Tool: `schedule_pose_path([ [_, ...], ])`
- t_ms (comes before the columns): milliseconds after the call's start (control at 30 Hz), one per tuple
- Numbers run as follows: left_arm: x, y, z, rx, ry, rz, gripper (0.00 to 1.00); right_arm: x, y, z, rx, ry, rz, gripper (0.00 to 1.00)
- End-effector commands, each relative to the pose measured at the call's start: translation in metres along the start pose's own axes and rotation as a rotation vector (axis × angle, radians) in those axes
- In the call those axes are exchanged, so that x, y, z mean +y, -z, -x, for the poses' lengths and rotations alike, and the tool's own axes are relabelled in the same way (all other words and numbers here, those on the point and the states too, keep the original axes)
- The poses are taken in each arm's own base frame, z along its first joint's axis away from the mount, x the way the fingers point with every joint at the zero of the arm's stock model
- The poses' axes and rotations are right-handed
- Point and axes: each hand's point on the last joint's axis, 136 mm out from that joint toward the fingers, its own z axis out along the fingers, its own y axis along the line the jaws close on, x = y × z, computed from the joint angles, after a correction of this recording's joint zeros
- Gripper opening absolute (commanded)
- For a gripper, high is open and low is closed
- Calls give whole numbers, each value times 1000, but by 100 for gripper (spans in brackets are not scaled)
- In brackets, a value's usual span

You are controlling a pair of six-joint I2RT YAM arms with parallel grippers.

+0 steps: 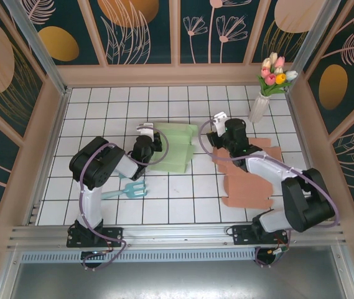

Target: Fold the paper box

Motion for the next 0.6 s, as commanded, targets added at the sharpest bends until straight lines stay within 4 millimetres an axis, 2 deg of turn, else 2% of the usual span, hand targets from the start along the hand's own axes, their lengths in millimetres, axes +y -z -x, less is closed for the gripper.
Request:
schedule_pose_path([
  [0,-4,4,-8,33,-25,-26,0,25,-10,-2,-49,192,129,60],
  [233,-5,4,-8,34,-26,-30,0,38,-29,-6,-63,238,192,59],
  [567,-6,3,-8,35,-28,-35,0,47,-29,10,-149,237,240,58],
])
